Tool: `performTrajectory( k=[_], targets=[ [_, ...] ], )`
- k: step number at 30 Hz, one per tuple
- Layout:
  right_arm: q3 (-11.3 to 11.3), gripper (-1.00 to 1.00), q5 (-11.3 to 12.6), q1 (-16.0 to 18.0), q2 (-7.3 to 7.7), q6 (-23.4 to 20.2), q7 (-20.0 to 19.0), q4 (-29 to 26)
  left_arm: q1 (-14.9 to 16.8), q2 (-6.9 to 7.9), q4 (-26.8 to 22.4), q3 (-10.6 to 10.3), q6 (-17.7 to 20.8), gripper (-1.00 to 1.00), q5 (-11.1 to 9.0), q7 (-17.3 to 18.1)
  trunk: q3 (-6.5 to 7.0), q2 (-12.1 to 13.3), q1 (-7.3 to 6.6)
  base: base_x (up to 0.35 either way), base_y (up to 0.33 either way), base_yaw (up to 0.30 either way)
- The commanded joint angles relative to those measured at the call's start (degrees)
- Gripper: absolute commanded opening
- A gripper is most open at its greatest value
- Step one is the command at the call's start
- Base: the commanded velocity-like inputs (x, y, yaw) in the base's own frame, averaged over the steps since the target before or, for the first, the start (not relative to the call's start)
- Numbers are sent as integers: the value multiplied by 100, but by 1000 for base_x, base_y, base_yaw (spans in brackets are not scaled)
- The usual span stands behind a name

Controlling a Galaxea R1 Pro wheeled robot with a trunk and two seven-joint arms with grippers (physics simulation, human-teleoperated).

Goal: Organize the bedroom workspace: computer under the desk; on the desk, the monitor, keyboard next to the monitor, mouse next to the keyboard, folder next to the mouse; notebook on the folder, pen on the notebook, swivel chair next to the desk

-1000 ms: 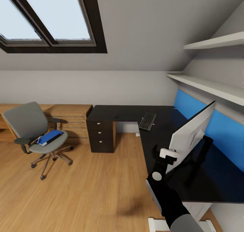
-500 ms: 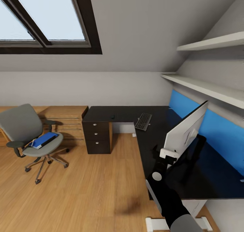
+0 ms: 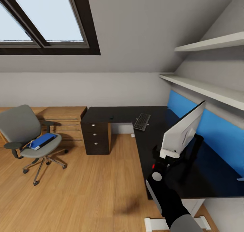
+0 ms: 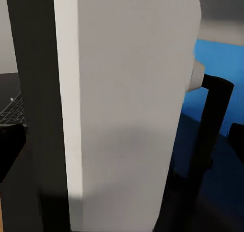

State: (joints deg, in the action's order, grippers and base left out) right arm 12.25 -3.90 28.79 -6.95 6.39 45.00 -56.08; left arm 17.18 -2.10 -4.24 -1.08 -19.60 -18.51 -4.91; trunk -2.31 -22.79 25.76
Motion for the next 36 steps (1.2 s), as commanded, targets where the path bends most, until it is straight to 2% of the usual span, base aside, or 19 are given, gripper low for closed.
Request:
performTrajectory(
  k=[1,19,36],
  targets=[
    [6,100,-14,6,0,12,26,7,5,-1,6,-15,-18,100,-12,-21,-13,-13,3,-82,-130,-2],
    [5,100,-5,4,0,12,19,63,5,-1,28,-15,-27,100,-12,-24,-13,-13,3,-40,-137,0],
    [7,100,-8,4,0,12,10,190,5,-1,28,-15,-23,100,-12,-6,-13,-13,3,-48,-67,0]
  ],
)
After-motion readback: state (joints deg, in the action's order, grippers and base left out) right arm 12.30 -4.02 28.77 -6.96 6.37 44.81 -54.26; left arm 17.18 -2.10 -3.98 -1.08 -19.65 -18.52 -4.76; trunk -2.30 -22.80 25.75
